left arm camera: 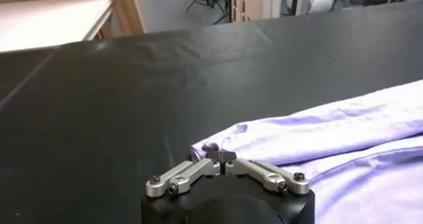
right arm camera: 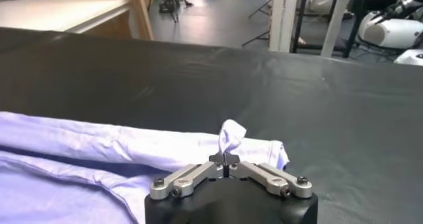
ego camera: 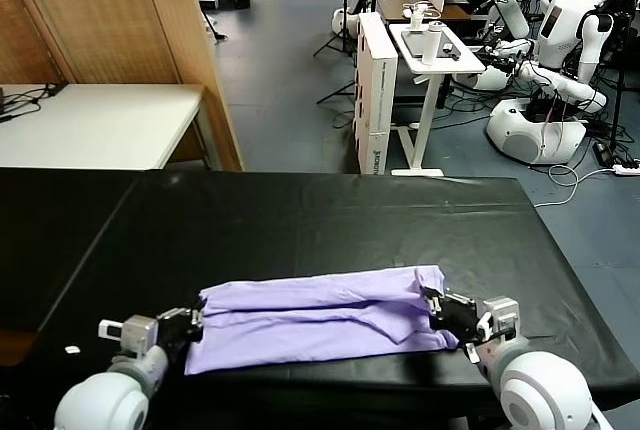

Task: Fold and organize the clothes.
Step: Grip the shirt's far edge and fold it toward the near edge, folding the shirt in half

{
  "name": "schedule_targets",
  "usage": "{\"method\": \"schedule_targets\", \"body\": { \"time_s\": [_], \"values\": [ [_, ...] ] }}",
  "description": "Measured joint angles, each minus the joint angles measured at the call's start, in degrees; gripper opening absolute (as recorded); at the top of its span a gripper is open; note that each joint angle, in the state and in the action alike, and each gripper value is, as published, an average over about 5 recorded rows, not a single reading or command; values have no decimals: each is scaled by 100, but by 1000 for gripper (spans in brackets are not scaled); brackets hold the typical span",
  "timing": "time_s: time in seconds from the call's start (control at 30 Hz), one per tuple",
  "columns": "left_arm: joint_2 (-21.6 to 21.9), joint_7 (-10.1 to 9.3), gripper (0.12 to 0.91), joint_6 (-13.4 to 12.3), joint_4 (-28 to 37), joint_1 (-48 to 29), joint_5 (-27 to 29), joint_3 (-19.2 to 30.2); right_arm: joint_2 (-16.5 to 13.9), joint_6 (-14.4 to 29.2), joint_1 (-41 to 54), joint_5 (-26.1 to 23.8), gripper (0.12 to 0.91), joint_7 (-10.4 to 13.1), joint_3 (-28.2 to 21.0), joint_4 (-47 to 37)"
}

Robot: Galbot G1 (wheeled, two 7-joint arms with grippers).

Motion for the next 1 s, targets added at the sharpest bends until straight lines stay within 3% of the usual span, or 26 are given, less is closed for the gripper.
{"method": "schedule_targets", "body": {
  "time_s": [0.37, 0.67, 0.73, 0.83, 0.9, 1.0],
  "values": [
    [7, 117, 146, 0, -141, 95, 62, -5, 11, 0, -48, -57, 141, 22, -63, -107],
    [-4, 310, 146, 0, -285, 268, 549, -103, 7, 0, -64, -95, 141, 30, -71, -145],
    [-21, 196, 146, 0, -325, 294, 448, -136, 7, 0, -65, -93, 141, 16, -65, -122],
    [-74, -153, 157, 0, -346, 305, 36, -183, 4, 0, -89, -92, 178, 1, -62, -73],
    [-118, -419, 217, 0, -320, 309, -298, -202, 3, 0, -120, -98, 252, 12, -61, -39],
    [-197, -777, 390, 0, -260, 338, -833, -218, 3, 0, -162, -129, 431, 26, -49, -1]
  ]
}}
